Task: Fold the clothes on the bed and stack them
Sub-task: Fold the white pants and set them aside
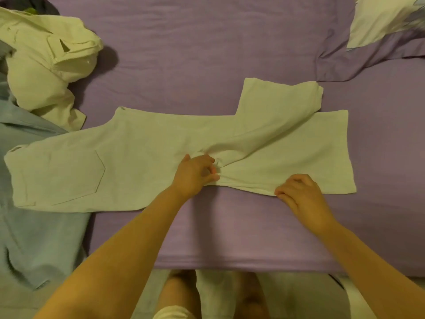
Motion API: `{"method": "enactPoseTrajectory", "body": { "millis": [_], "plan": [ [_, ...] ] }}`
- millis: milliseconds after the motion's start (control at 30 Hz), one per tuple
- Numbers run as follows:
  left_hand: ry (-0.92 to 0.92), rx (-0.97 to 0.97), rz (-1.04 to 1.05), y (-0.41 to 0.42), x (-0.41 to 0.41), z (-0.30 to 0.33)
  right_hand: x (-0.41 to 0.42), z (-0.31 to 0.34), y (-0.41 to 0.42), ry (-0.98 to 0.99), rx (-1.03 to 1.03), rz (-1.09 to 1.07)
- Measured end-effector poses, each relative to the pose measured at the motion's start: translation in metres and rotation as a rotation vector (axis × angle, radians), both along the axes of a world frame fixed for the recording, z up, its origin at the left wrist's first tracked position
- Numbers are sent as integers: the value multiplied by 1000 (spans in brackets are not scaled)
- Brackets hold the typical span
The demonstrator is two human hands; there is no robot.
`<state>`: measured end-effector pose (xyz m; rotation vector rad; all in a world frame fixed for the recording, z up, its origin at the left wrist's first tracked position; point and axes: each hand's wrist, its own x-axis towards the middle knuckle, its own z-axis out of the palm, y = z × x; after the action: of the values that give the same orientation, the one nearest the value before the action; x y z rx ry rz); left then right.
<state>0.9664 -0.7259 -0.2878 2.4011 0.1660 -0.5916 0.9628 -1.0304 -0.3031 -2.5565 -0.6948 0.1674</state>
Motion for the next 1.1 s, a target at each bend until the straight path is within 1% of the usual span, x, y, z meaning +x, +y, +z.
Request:
{"method": "enactPoseTrajectory", "body": {
  "millis": [100,200,267,367,433,500,567,633,700,767,800,833,900,967,1033,1100],
  "plan": [
    [16,31,-27,2,8,2,-8,2,-5,-25,-39,5],
    [2,82,-160,6,8,-9,-10,-4,-1,-95,-142,7],
    [-49,116,-226,6,8,-14,-10,-5,14,-58,-207,33],
    [-89,191,-280,8,14,-15,-13,3,60,-61,-182,117],
    [-68,172,-287,12,22,-12,-15,4,96,-41,-163,148],
    [-53,126,-285,16,24,-8,-16,0,120,-4,-148,90],
    [-95,131,-291,15,15,-2,-16,-2,126,34,-149,28],
    [-158,149,-213,12,-3,2,-17,0,122,60,-145,29],
    [-169,74,9,12,-20,6,-16,8,115,161,-59,-40],
    [-117,-6,215,9,-18,11,-8,18,107,265,-23,-165],
    [-75,6,256,6,-9,12,-1,21,102,279,-17,-223],
    [-38,43,259,2,3,12,4,24,97,299,-7,-268],
    [6,155,201,-11,27,15,11,30,91,292,0,-299],
    [-26,229,126,-18,41,22,17,33,86,260,-12,-316],
    [-96,194,133,-14,37,28,25,43,86,212,-5,-320],
    [-180,74,172,-3,24,40,42,54,92,186,17,-319]
  ]
}}
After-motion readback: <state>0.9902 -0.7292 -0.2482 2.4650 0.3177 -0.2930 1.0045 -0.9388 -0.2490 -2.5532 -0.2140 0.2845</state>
